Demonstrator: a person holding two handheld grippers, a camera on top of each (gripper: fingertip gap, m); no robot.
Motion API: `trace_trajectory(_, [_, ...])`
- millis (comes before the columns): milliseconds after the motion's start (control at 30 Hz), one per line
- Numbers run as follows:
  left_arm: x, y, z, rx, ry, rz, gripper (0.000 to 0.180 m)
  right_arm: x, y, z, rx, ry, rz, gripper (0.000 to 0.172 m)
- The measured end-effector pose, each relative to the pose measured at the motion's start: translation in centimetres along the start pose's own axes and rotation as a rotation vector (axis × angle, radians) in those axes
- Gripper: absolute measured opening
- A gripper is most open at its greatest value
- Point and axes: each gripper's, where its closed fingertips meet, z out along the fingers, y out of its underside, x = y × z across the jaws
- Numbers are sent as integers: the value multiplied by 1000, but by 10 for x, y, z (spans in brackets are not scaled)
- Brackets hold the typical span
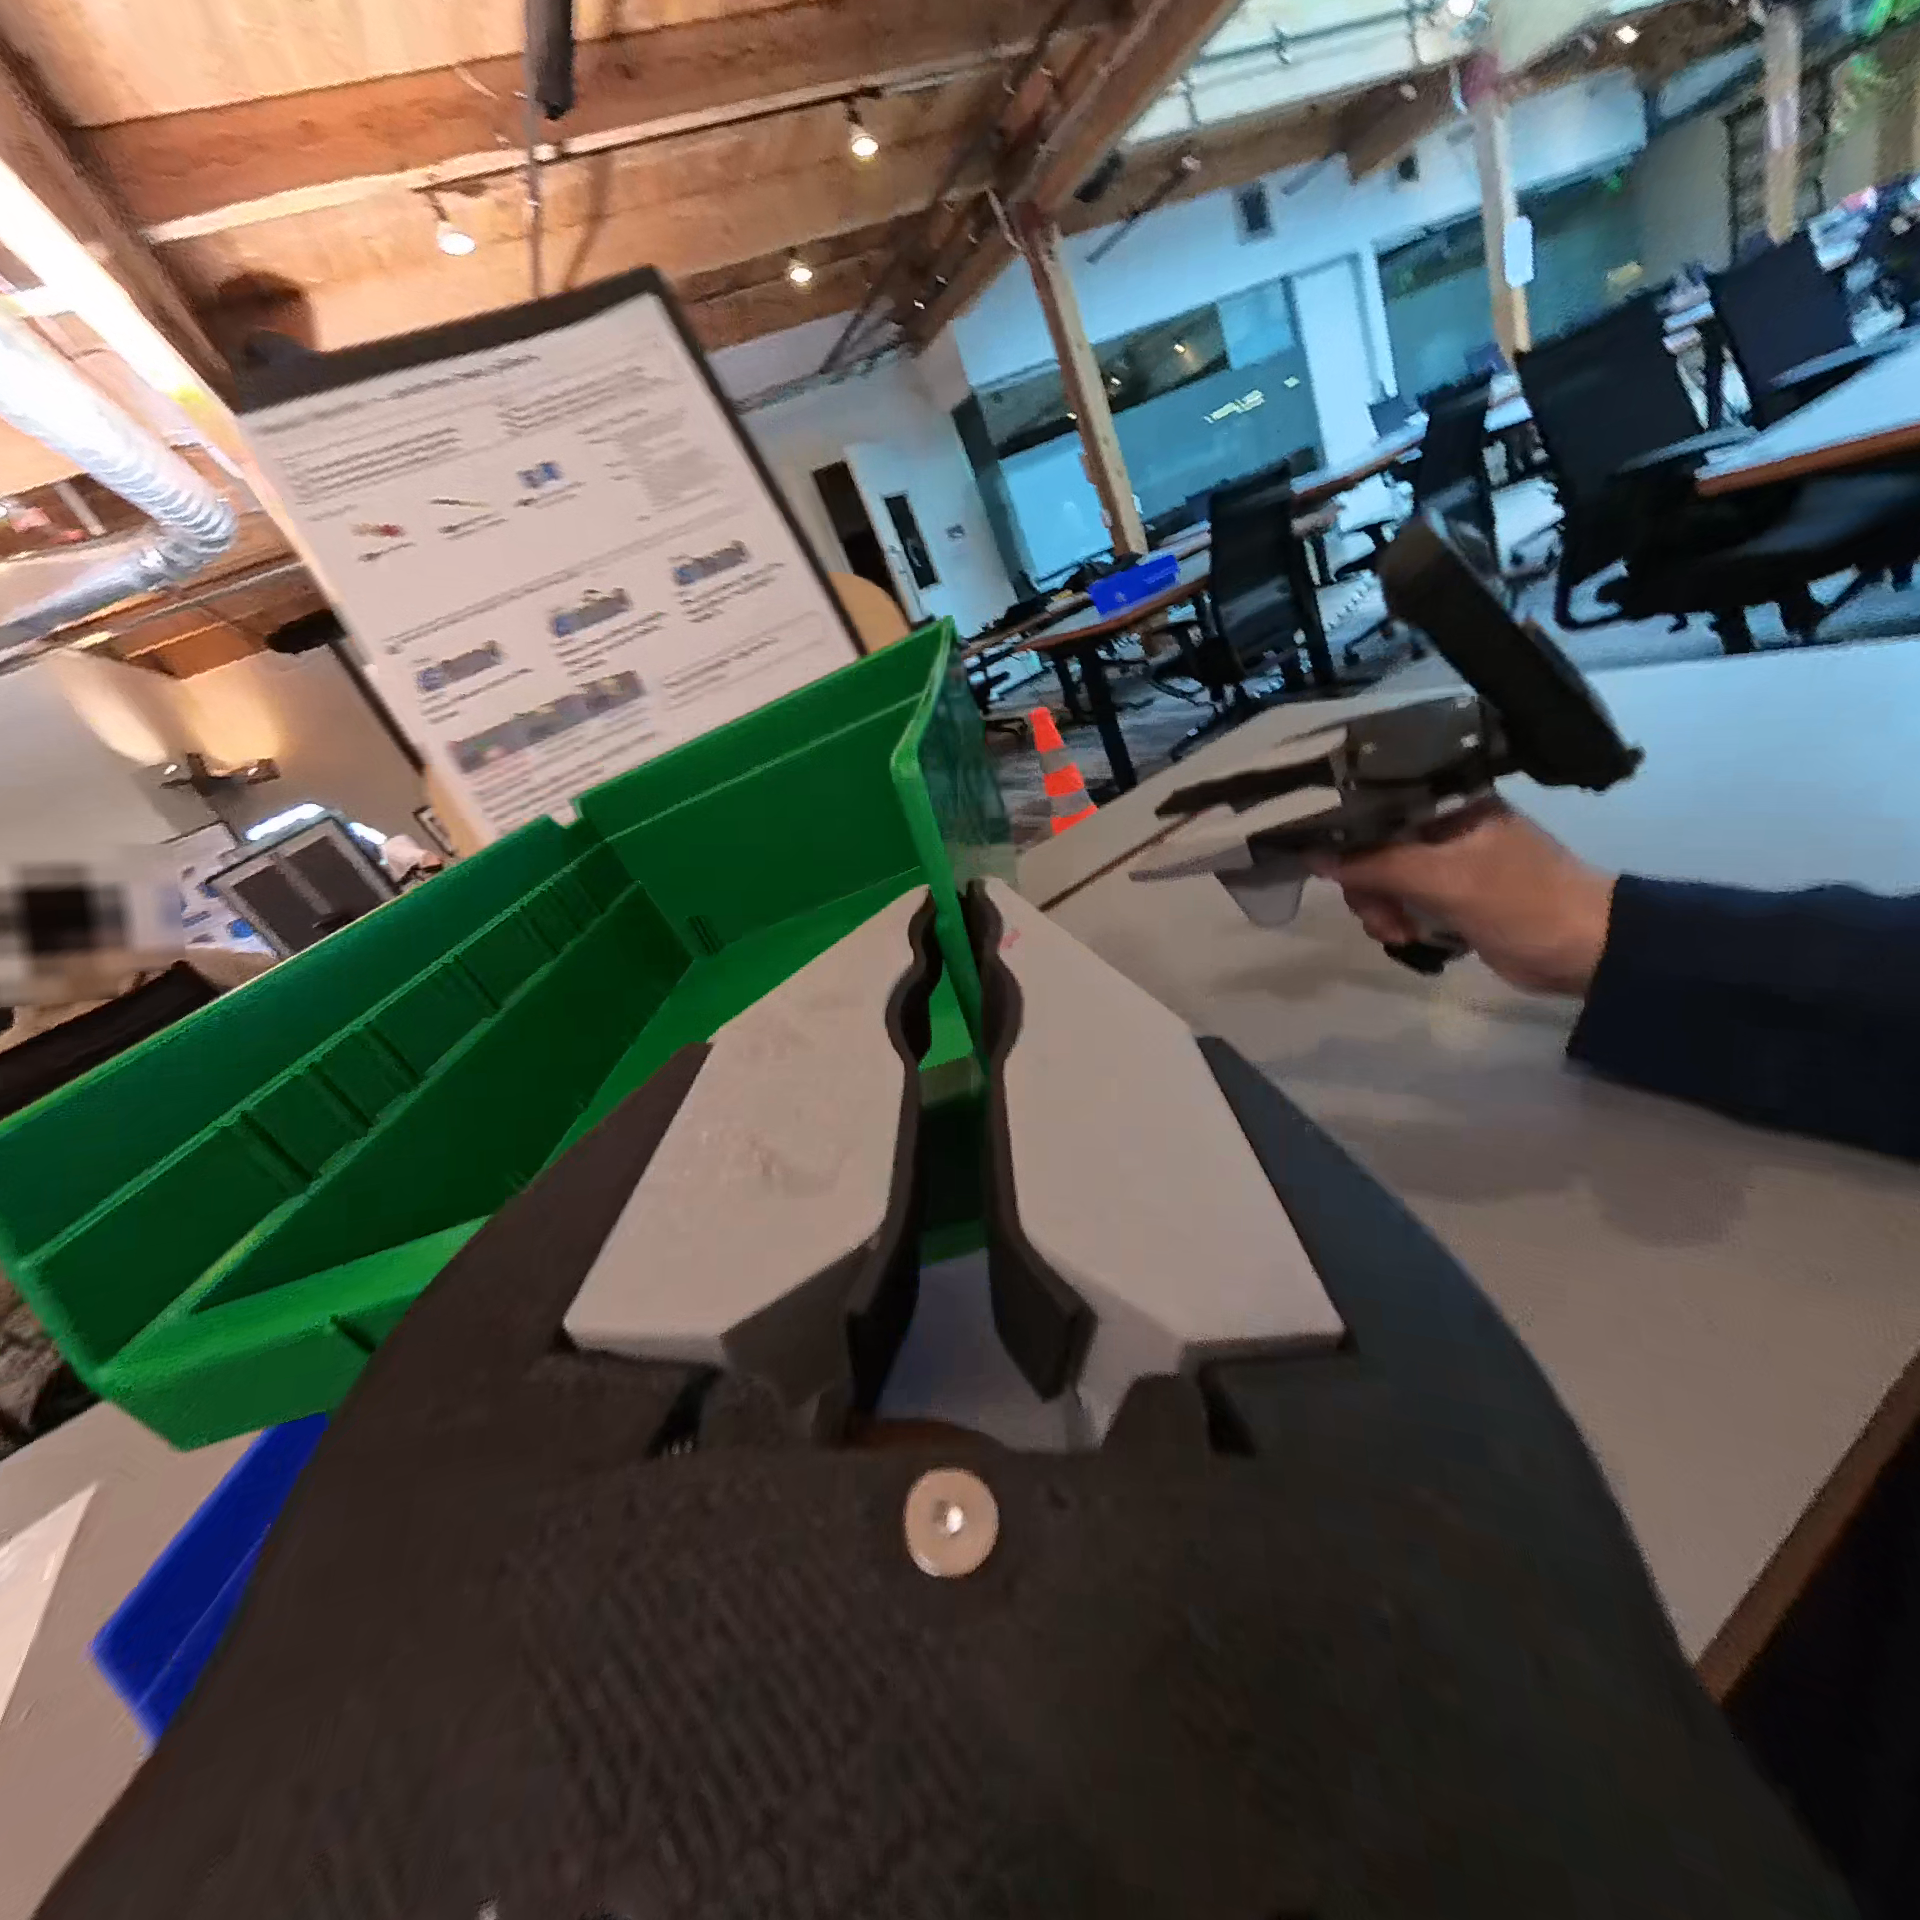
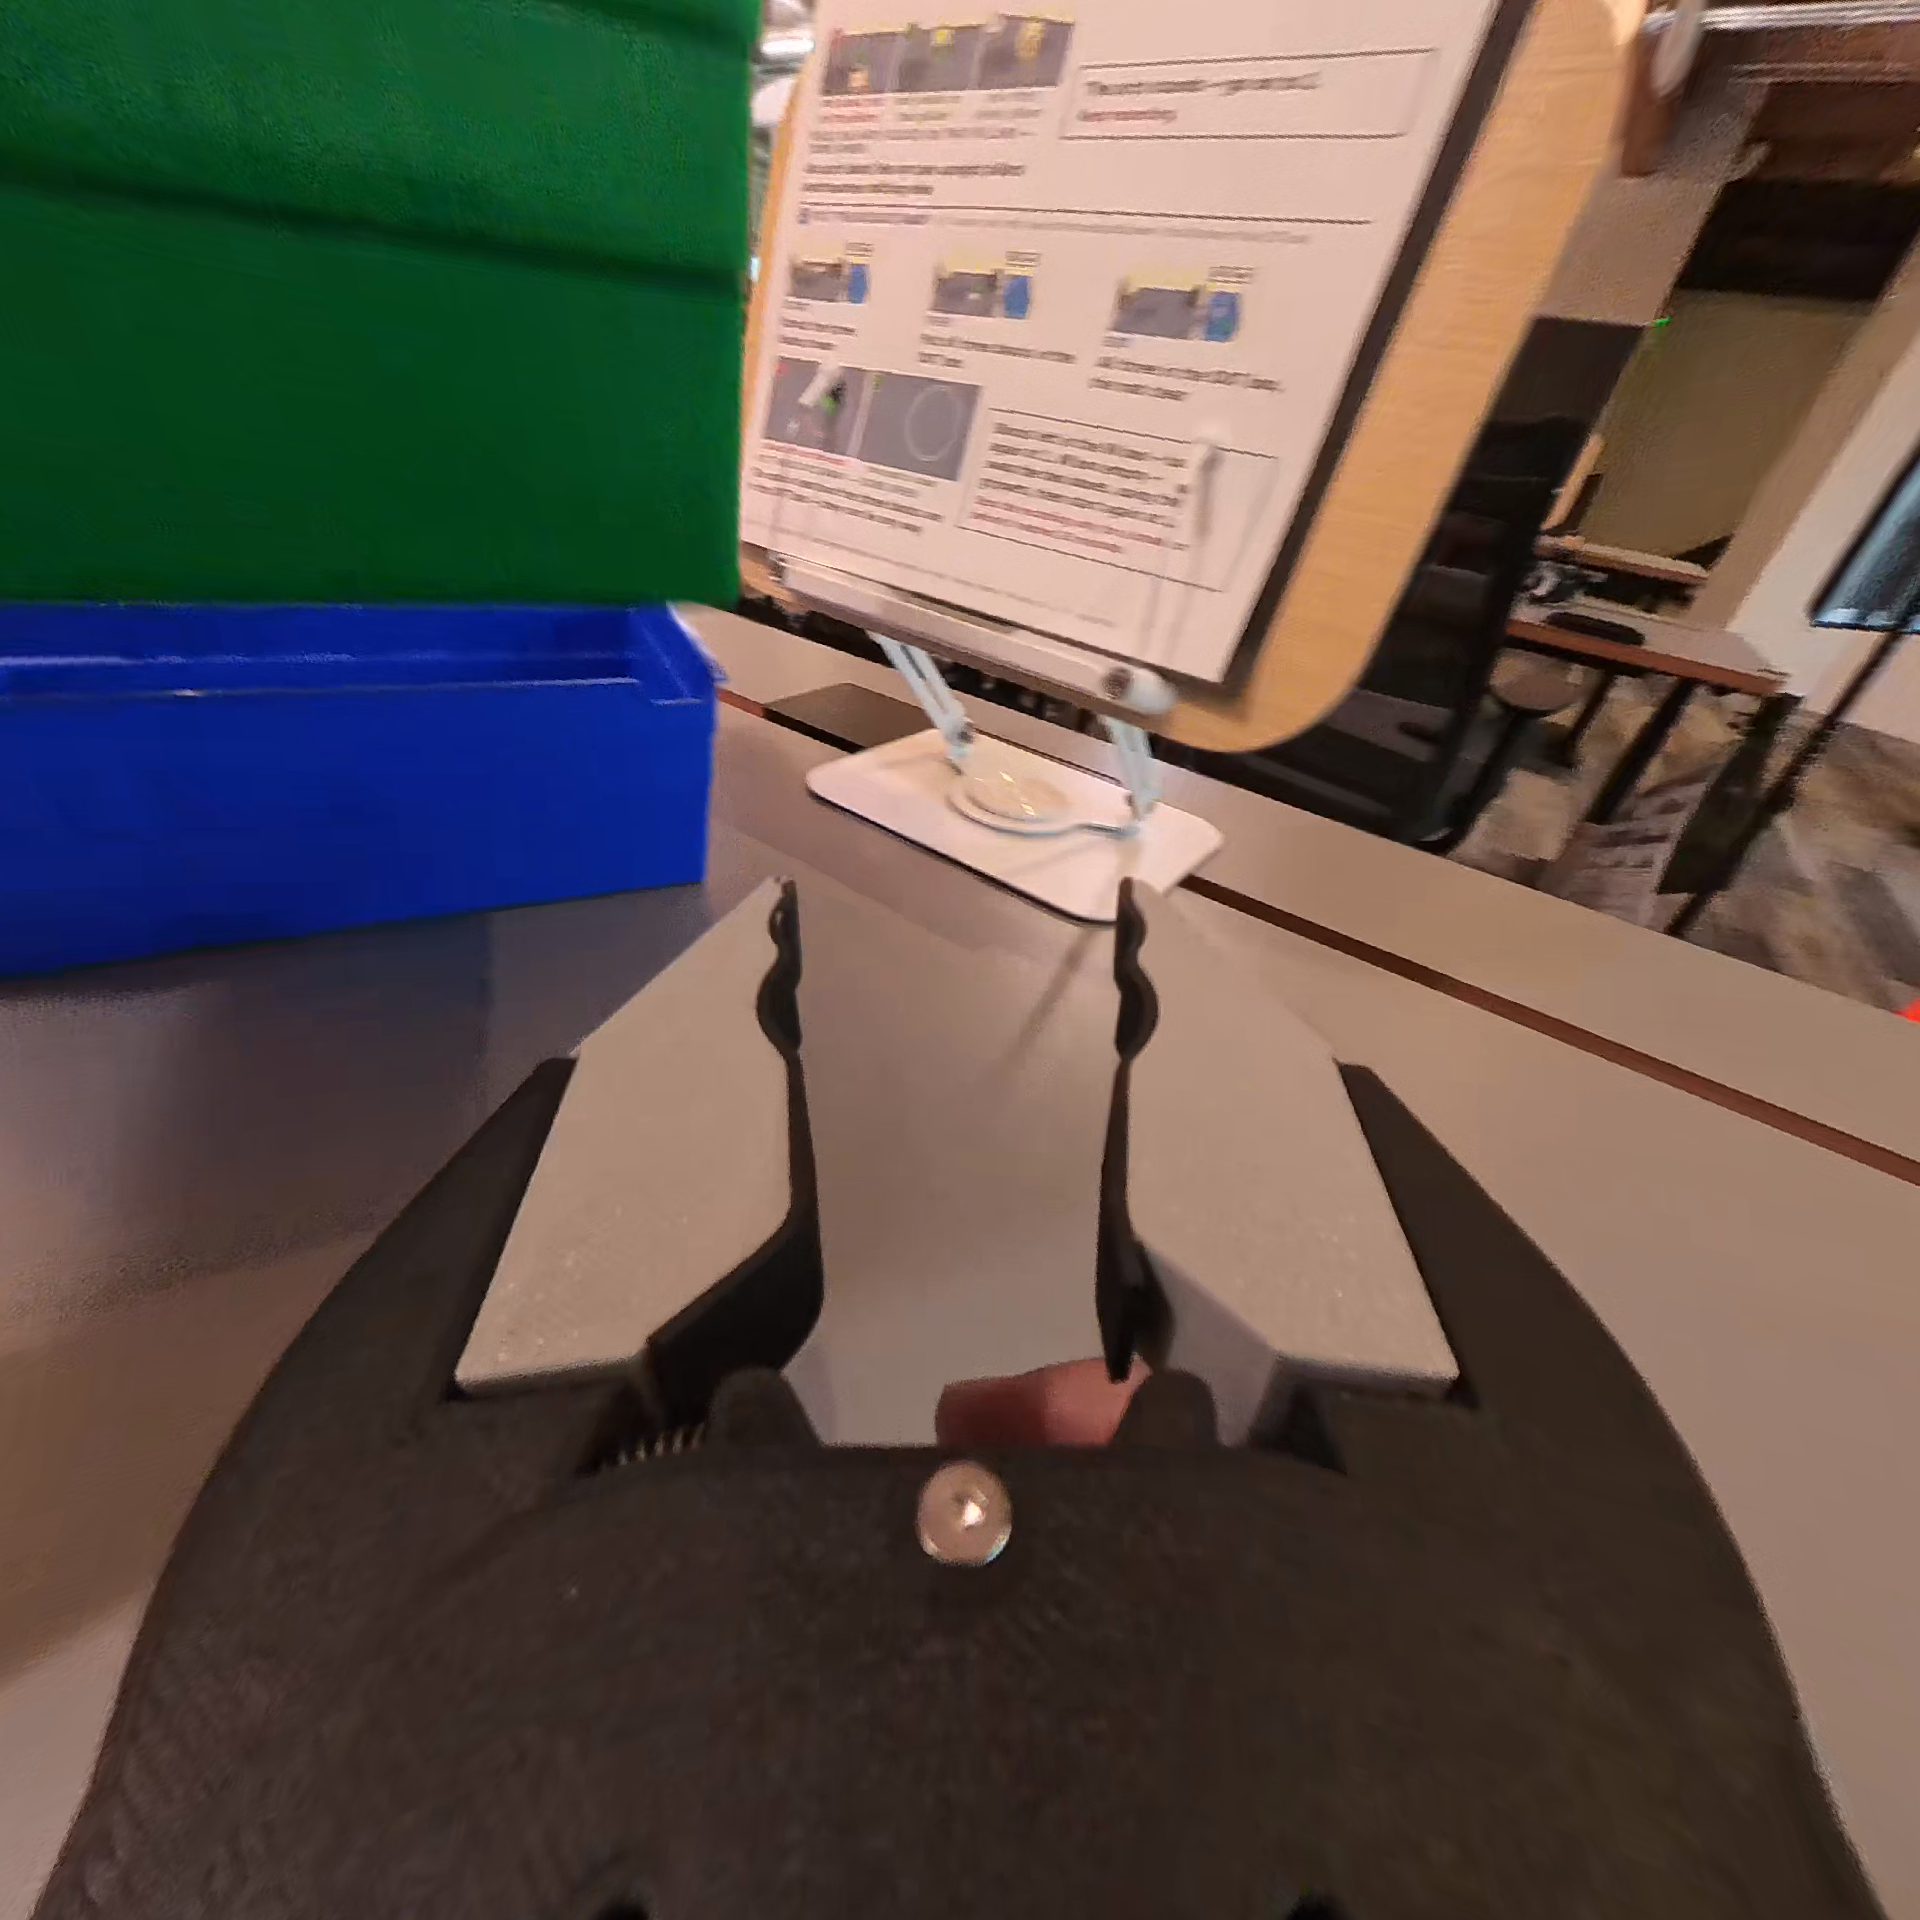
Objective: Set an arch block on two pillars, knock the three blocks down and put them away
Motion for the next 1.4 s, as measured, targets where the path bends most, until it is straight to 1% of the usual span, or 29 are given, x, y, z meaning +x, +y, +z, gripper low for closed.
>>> trace_trajectory(67, [26,8,15,-5,31,4,2,18,5,-17,-21,45,-10,60])
trace_trajectory(133, [48,21,28,-23,54,-16,2,26,3,-35,-25,69,-41,68])
trace_trajectory(200, [66,37,38,-66,86,-28,3,12,-23,-61,77,31,-46,69])
trace_trajectory(233, [75,46,43,-89,108,-41,3,-4,-39,-77,156,-30,-36,68])
trace_trajectory(267, [82,55,47,-110,130,-58,3,-20,-53,-93,234,-89,-25,64])
trace_trajectory(300, [89,64,51,-128,145,-74,3,-34,-65,-105,304,-129,-25,46])
trace_trajectory(333, [95,70,55,-135,158,-81,4,-48,-71,-111,328,-180,-62,24])
trace_trajectory(367, [100,75,58,-129,161,-73,3,-60,-73,-115,311,-230,-98,9])
trace_trajectory(400, [104,79,62,-139,151,-51,4,-68,-77,-117,288,-260,-87,10])
trace_trajectory(467, [124,97,66,-234,216,-35,3,-81,-87,-119,249,-320,-7,28])
trace_trajectory(500, [134,105,67,-286,256,-62,5,-91,-89,-119,214,-361,30,30])
trace_trajectory(567, [147,101,65,-286,332,-165,24,-118,-82,-118,97,-456,53,33])
trace_trajectory(600, [154,95,61,-275,390,-218,29,-129,-73,-116,25,-471,42,34])
trace_trajectory(633, [157,91,57,-286,436,-255,41,-136,-63,-112,-48,-457,10,36])
trace_trajectory(667, [154,88,54,-307,458,-277,52,-141,-53,-109,-107,-432,-44,44])
trace_trajectory(700, [149,85,49,-325,481,-288,57,-143,-45,-106,-148,-393,-103,53])
trace_trajectory(767, [130,75,36,-340,522,-286,64,-145,-32,-102,-210,-329,-201,57])
trace_trajectory(867, [99,40,-2,-221,696,-339,66,-159,-8,-94,-314,-292,-243,63])
trace_trajectory(900, [81,30,-11,-171,694,-373,65,-170,-1,-92,-330,-308,-257,63])
trace_trajectory(967, [34,29,-15,-126,564,-413,60,-193,17,-89,-400,-345,-313,51])
trace_trajectory(1033, [-6,43,-15,-162,412,-412,59,-195,37,-87,-519,-289,-384,49])
trace_trajectory(1067, [-21,53,-16,-189,352,-403,60,-186,43,-86,-559,-230,-413,57])
trace_trajectory(1100, [-35,62,-17,-215,296,-391,63,-180,47,-86,-587,-201,-418,54])
trace_trajectory(1167, [-53,76,-17,-235,238,-389,65,-162,45,-87,-581,-166,-392,31])
trace_trajectory(1200, [-55,82,-17,-241,245,-414,65,-150,48,-88,-605,-157,-356,34])
trace_trajectory(1267, [-62,100,-15,-293,234,-453,67,-103,56,-94,-681,-49,-349,33])
trace_trajectory(1333, [-76,118,-12,-346,156,-448,68,-44,63,-102,-726,96,-328,30])
trace_trajectory(1367, [-82,125,-10,-363,114,-438,69,-20,65,-106,-732,141,-278,37])
trace_trajectory(1400, [-87,133,-8,-383,79,-424,69,-6,66,-112,-731,153,-205,52])
